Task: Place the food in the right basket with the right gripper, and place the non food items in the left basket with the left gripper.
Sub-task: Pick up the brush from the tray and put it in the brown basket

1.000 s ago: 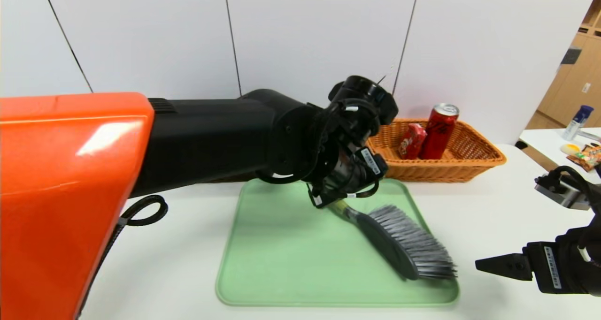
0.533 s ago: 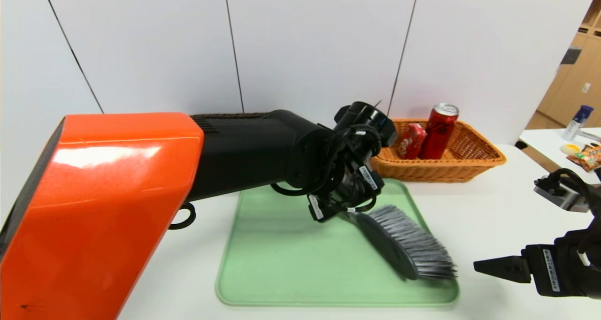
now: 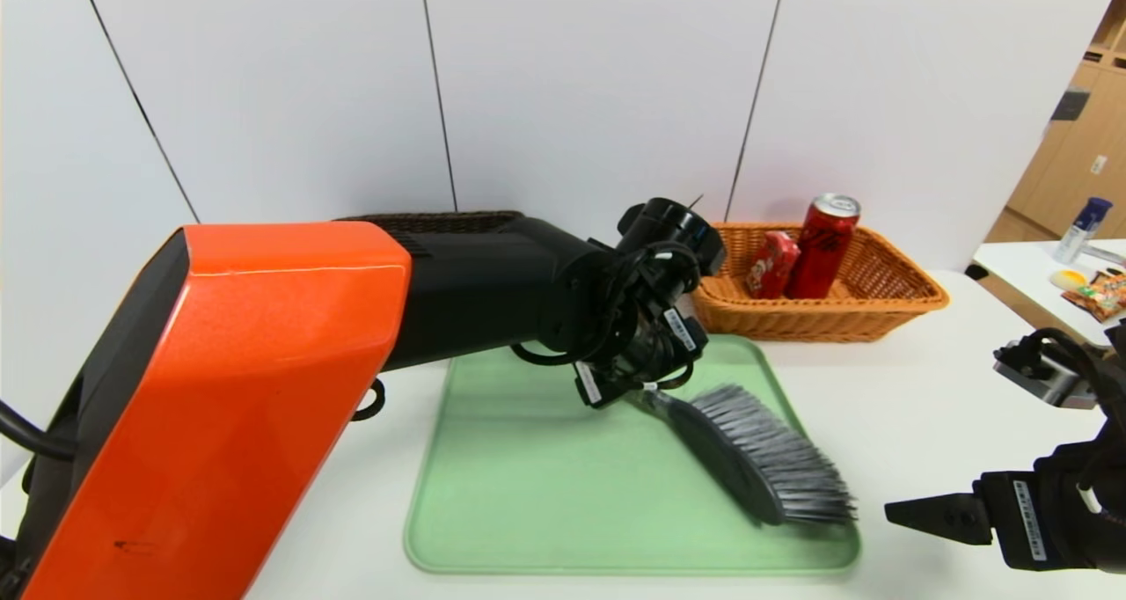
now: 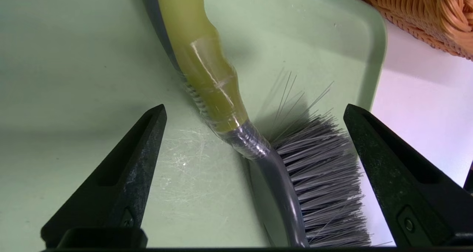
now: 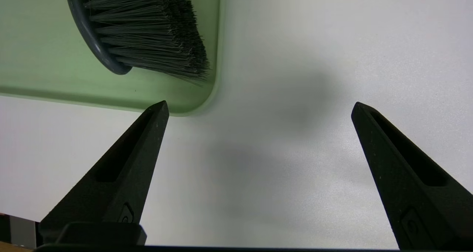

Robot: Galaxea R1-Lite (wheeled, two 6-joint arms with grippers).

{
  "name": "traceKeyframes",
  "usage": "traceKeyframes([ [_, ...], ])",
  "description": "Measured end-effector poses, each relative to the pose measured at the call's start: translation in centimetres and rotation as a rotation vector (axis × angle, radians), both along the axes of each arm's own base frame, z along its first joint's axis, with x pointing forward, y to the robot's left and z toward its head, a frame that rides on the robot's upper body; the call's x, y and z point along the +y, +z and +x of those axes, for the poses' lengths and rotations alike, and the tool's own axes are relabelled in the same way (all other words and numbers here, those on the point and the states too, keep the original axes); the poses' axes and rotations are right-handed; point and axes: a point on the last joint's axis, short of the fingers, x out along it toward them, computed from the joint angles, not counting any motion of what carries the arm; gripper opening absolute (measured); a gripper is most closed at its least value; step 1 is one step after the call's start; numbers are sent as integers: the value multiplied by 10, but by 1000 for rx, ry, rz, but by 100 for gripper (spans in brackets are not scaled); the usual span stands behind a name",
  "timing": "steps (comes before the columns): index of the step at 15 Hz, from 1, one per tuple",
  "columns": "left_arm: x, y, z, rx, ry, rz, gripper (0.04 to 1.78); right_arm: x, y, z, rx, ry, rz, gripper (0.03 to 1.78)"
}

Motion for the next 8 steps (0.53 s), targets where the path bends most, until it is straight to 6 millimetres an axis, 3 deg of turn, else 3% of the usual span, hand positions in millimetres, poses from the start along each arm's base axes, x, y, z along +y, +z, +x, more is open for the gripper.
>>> traceKeyframes([
  [8,-1,-3,1,26,-19,-16,169,0,0,0,-1,1,-2,171],
])
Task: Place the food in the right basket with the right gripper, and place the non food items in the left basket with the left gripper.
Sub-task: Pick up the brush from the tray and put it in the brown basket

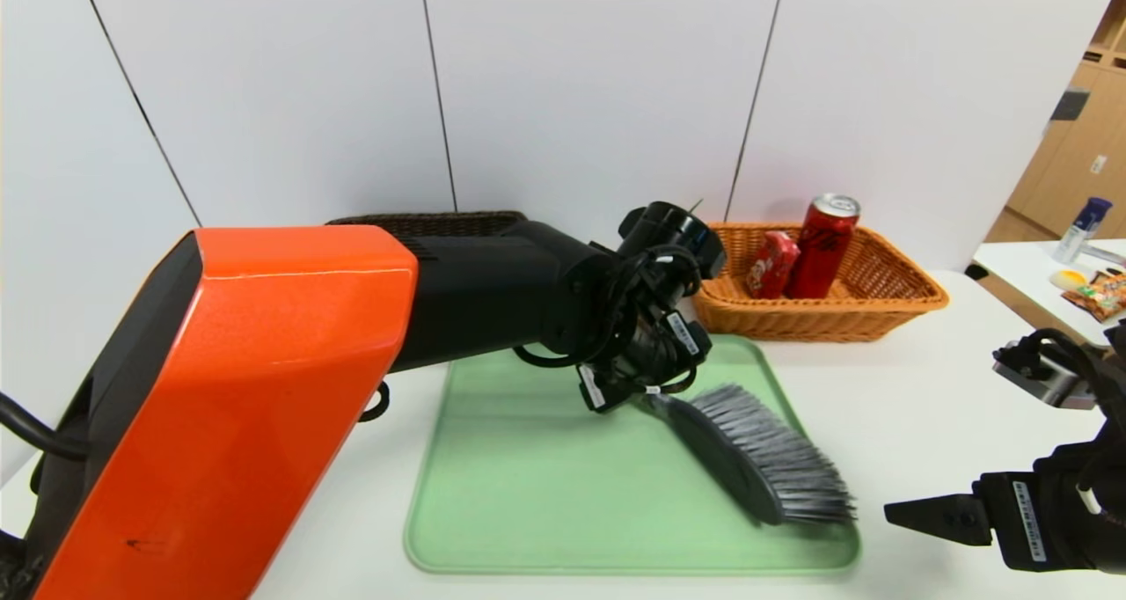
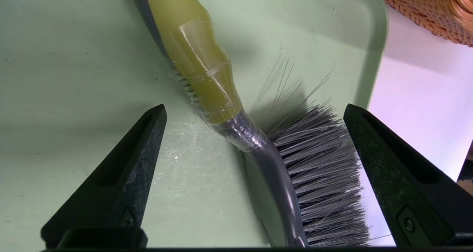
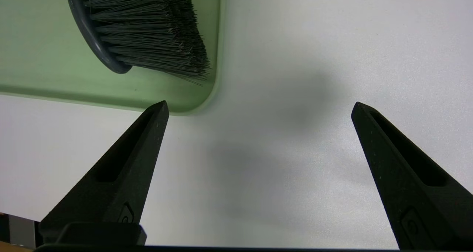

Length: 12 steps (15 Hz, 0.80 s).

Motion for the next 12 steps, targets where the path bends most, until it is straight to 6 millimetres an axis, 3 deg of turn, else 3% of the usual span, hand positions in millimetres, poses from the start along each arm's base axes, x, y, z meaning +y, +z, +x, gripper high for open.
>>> traceKeyframes([
  [4,6,-2,-3,3,-60,95,169,1,5,3,-33,7,2,171],
  [8,16,6,-6,-6,-62,160,169,8,32,15,-192,31,42,171],
  [12,41,42,-6,-83,10,130,169,38,63,26,-282,166,93,171],
])
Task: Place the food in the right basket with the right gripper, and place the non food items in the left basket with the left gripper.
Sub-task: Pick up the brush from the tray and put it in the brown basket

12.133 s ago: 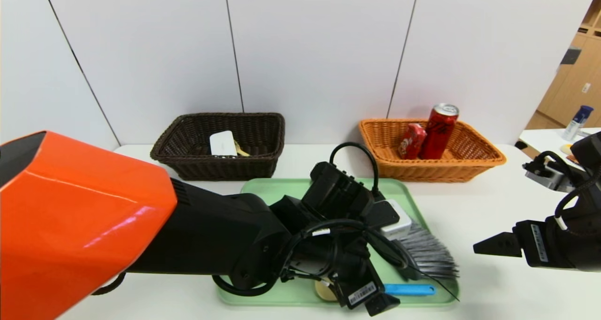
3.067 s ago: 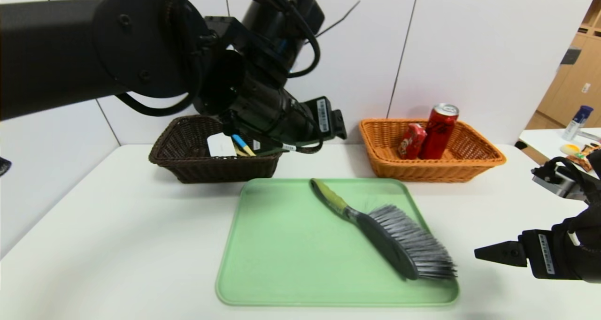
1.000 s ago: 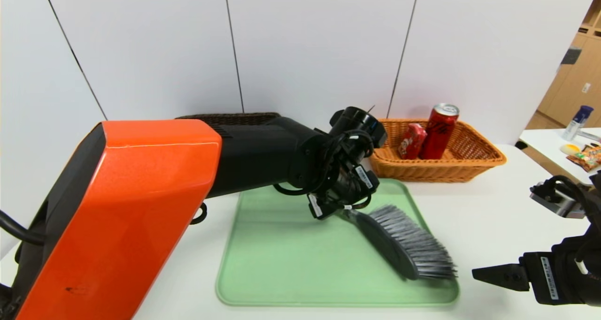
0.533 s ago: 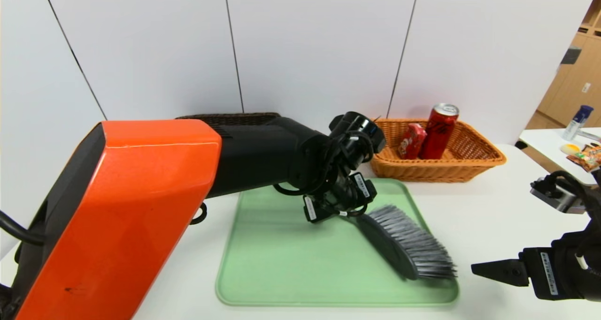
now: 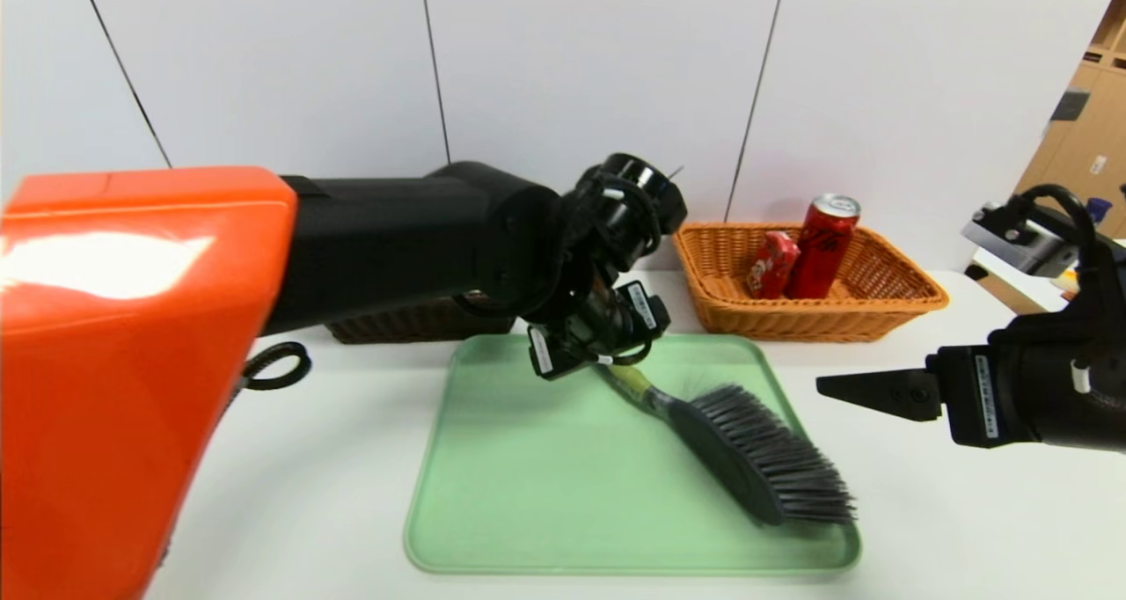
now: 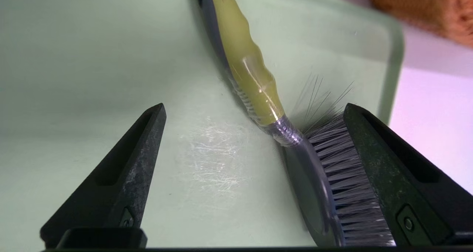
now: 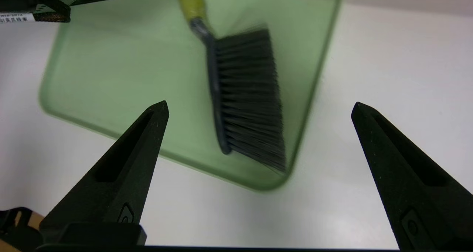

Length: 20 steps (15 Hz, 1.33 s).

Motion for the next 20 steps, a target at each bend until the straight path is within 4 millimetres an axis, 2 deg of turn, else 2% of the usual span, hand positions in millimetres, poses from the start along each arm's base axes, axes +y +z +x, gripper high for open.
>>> traceKeyframes([
  [2,29,26,-5,-22,11,26,169,18,8,10,-15,62,14,171],
  [6,110,72,-26,-8,19,184,169,50,17,40,-10,139,33,171],
  [8,145,85,-38,-14,53,211,169,67,17,63,3,169,3,171],
  [10,171,88,-55,-2,87,226,169,83,17,84,43,196,-39,171],
  [14,202,79,-92,18,114,239,169,114,27,114,151,228,-129,171],
  [15,207,79,-101,12,117,235,169,121,21,119,190,233,-181,171],
  [17,216,78,-116,6,123,229,169,140,-5,127,268,235,-329,171],
  [20,227,75,-134,6,127,229,169,160,-41,137,339,247,-416,171],
])
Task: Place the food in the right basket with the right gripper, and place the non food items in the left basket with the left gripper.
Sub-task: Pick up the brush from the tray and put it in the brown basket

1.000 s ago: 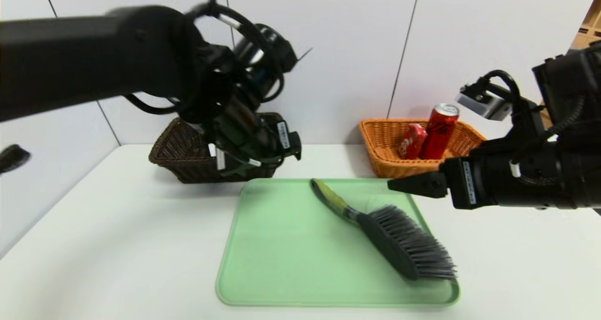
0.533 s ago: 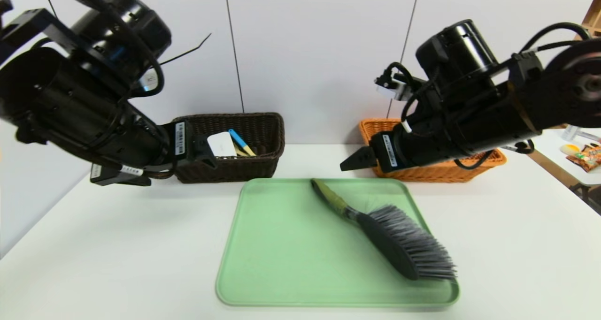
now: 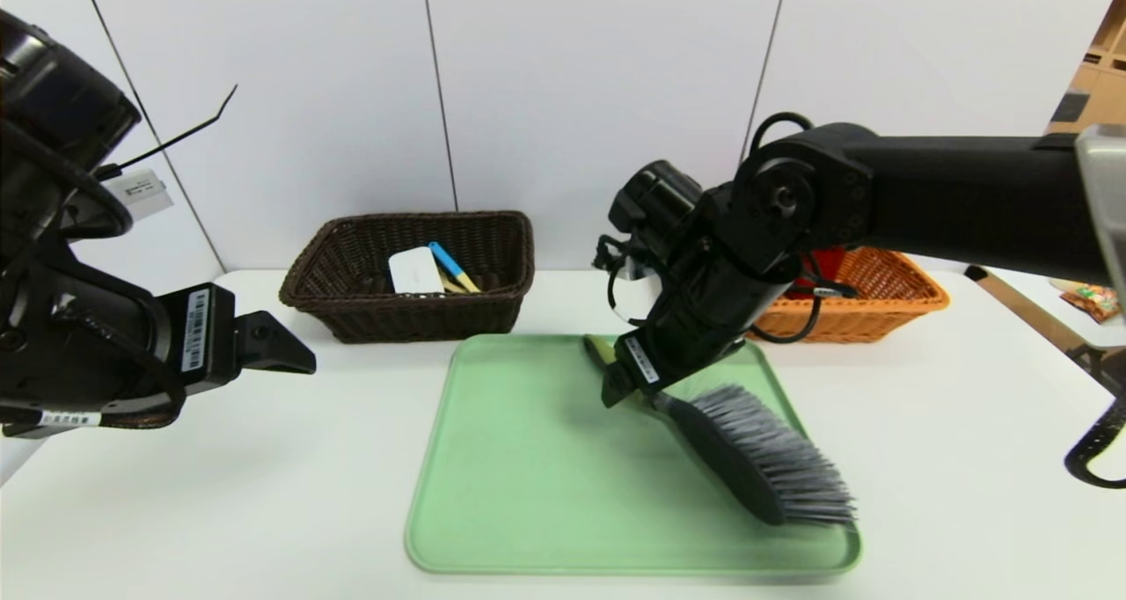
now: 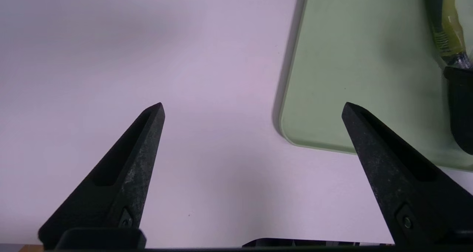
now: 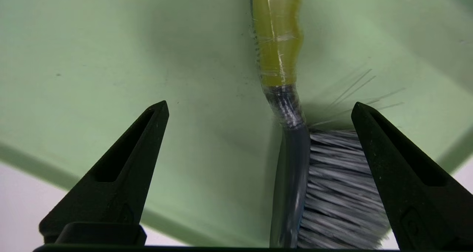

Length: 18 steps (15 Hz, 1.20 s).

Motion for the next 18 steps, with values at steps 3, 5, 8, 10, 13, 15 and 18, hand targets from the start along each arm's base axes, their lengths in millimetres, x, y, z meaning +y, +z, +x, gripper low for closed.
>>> traceKeyframes([
  [3,7,-6,-10,11,7,5,169,11,-19,4,30,14,-27,171],
  [5,8,-9,-13,13,5,5,169,16,-26,9,22,16,-24,171],
  [8,10,-14,-15,19,5,8,169,18,-33,12,24,12,-38,171],
  [10,10,-17,-17,28,5,13,169,18,-35,12,26,11,-41,171],
  [13,10,-21,-18,41,1,15,169,17,-36,17,0,-6,-47,171],
  [15,10,-23,-17,45,-1,14,169,21,-38,24,-49,-13,-23,171],
  [18,10,-23,-17,43,-2,13,169,23,-43,28,-60,-20,-19,171],
])
